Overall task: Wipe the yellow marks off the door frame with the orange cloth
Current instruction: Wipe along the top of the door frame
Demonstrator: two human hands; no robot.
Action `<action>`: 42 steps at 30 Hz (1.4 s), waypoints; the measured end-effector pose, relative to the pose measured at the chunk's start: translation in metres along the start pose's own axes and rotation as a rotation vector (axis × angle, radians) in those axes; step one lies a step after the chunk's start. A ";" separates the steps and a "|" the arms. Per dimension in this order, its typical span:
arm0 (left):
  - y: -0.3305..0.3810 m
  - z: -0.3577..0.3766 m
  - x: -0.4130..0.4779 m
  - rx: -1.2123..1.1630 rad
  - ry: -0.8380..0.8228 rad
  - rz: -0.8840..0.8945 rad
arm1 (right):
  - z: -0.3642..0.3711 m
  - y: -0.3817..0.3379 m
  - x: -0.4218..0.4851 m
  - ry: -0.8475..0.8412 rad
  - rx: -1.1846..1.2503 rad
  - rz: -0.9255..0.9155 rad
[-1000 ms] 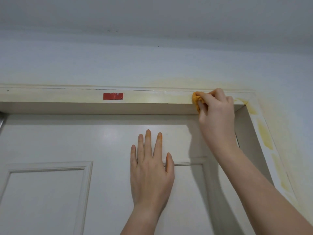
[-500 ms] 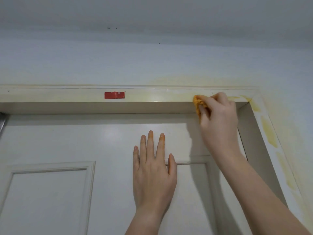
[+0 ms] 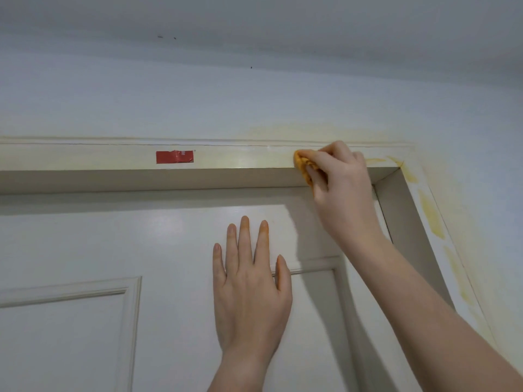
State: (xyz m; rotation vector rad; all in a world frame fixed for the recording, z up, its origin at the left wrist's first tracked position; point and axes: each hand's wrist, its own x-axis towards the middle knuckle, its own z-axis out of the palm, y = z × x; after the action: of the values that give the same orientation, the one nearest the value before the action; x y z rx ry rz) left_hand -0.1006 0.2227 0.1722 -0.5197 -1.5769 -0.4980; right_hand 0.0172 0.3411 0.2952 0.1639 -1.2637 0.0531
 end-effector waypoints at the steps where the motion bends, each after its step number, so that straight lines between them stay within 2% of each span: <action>1: 0.000 0.000 0.000 0.002 0.002 -0.003 | 0.001 0.004 0.005 0.004 -0.009 0.007; 5: 0.000 0.000 -0.001 -0.023 0.007 -0.011 | -0.012 0.030 -0.006 0.092 -0.038 0.170; 7: -0.001 0.001 -0.002 -0.035 0.006 -0.009 | -0.014 0.030 -0.018 0.093 -0.021 0.177; 15: 0.002 0.001 0.000 -0.014 0.029 -0.047 | 0.028 -0.022 -0.006 0.120 0.086 -0.102; 18: 0.000 0.000 -0.001 -0.033 0.036 -0.064 | 0.022 -0.003 -0.008 0.119 0.064 -0.163; 21: -0.008 -0.002 -0.004 -0.072 0.041 -0.073 | 0.000 0.040 -0.014 0.147 0.059 -0.010; 24: -0.015 -0.002 -0.003 -0.102 0.042 -0.103 | -0.007 0.049 -0.018 0.163 0.076 0.096; 26: -0.015 -0.003 -0.003 -0.104 0.055 -0.114 | 0.003 0.032 -0.013 0.149 0.097 0.079; 30: -0.015 -0.004 -0.002 -0.095 0.054 -0.124 | 0.040 -0.029 -0.009 0.106 0.167 -0.113; 33: -0.016 -0.004 -0.004 -0.080 0.051 -0.131 | 0.053 -0.056 -0.010 0.056 0.180 -0.170; 38: -0.013 -0.002 -0.007 -0.097 0.095 -0.141 | 0.027 -0.012 -0.010 0.056 0.102 -0.117; 42: -0.012 -0.001 -0.011 -0.087 0.078 -0.139 | -0.010 0.046 -0.011 0.116 0.032 0.076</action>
State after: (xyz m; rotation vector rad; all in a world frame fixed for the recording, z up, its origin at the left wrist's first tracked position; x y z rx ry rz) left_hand -0.1062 0.2123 0.1617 -0.4525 -1.5282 -0.6866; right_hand 0.0173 0.3888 0.2856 0.1382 -1.1536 0.1467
